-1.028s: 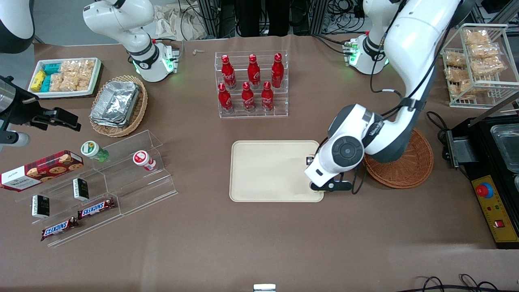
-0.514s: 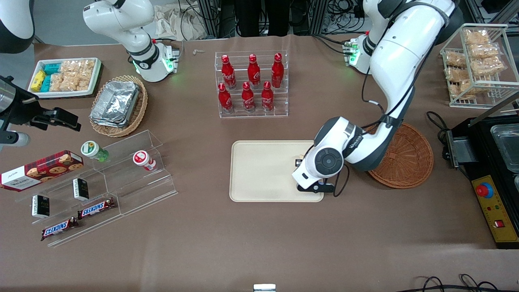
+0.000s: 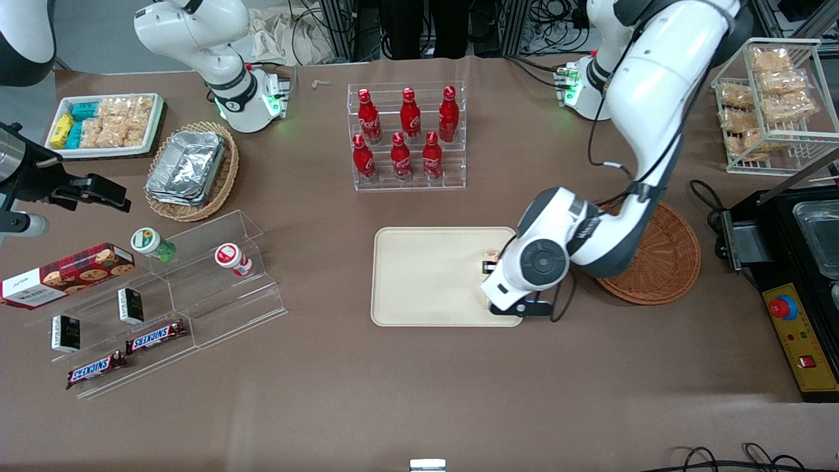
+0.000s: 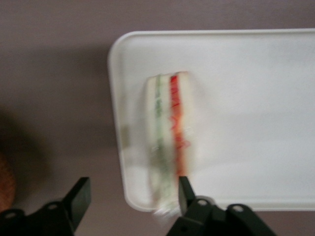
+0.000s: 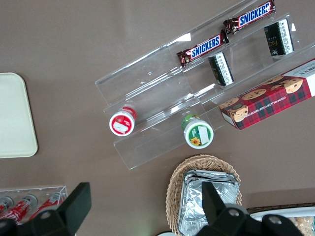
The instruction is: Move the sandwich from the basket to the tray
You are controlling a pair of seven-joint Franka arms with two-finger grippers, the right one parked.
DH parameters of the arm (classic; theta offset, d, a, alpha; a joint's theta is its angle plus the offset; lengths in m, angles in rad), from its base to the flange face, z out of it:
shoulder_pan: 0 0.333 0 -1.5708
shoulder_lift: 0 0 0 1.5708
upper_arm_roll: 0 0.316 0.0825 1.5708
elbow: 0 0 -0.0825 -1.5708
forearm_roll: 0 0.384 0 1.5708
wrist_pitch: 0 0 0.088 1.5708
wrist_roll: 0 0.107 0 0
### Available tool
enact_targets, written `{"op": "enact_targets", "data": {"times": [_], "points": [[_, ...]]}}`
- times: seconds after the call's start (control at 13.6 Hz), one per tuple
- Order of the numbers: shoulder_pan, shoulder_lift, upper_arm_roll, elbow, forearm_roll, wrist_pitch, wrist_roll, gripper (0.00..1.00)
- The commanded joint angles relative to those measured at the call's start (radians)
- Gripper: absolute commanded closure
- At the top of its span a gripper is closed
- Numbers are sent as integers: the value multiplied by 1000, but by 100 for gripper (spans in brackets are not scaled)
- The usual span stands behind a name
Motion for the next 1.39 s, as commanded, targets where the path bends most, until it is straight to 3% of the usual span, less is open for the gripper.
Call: {"op": "enact_targets", "data": {"times": [0.0, 0.37, 0.59, 0.73, 1.32], "points": [[97, -134, -1, -18, 3, -109, 5, 0], [232, -306, 7, -20, 21, -204, 52, 0], [336, -365, 5, -12, 12, -238, 412, 0], [361, -415, 7, -12, 21, -239, 511, 0], [364, -422, 53, 71, 32, -285, 516, 0]]}}
